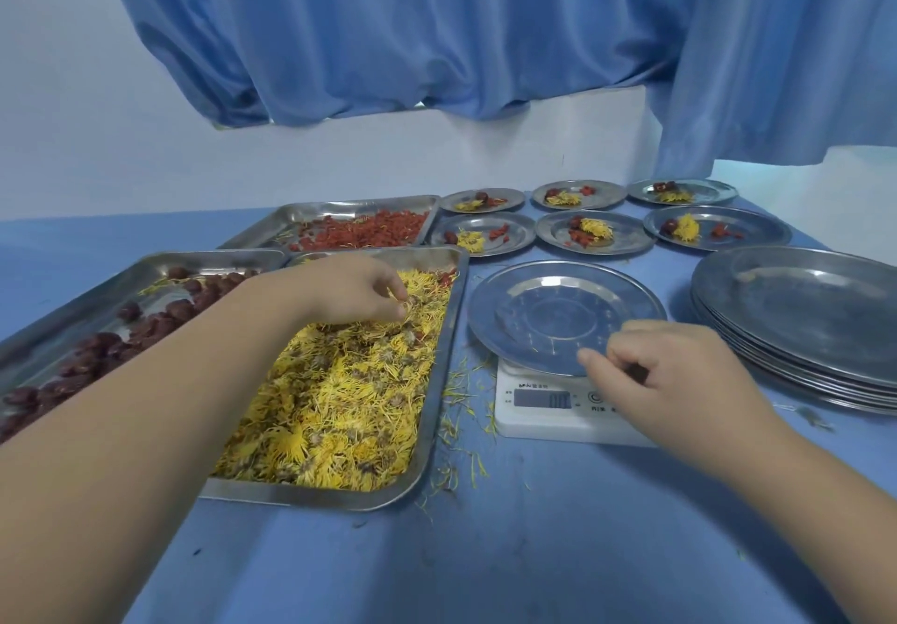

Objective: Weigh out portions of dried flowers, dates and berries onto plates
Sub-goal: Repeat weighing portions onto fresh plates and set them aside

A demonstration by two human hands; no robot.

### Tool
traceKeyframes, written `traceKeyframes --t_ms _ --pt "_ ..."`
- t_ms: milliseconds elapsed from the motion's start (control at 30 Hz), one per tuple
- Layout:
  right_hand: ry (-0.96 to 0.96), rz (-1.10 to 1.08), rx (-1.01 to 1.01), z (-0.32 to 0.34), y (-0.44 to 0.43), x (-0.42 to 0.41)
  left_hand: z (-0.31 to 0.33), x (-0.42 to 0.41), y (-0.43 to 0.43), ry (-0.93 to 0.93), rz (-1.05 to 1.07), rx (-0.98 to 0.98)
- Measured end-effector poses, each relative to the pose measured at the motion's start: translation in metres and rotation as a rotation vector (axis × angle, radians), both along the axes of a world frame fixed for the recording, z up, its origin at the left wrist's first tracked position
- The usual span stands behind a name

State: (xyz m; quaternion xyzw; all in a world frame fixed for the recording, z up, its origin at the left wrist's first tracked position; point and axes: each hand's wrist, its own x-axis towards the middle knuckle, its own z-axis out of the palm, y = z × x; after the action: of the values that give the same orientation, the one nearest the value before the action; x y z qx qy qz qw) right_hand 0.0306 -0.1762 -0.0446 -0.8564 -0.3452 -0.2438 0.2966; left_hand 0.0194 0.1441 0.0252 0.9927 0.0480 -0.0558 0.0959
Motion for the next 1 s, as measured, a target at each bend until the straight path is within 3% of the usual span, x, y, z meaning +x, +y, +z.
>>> traceKeyframes --t_ms 167,300,600,1000 --pt "-0.003 -0.009 0.005 0.001 -0.005 0.002 -0.002 0.006 -0.004 0.033 0.003 0.101" --pt "0.006 -0.005 0.005 0.000 -0.003 0.002 0.007 0.004 0.002 -0.089 0.034 0.007" --pt "0.002 0.002 0.025 0.003 -0.004 0.002 0.021 -0.004 -0.016 -0.177 0.099 -0.621" --pt "0.049 -0.021 0.108 0.005 -0.012 0.009 0.001 0.028 -0.104 -0.194 -0.168 -0.632"
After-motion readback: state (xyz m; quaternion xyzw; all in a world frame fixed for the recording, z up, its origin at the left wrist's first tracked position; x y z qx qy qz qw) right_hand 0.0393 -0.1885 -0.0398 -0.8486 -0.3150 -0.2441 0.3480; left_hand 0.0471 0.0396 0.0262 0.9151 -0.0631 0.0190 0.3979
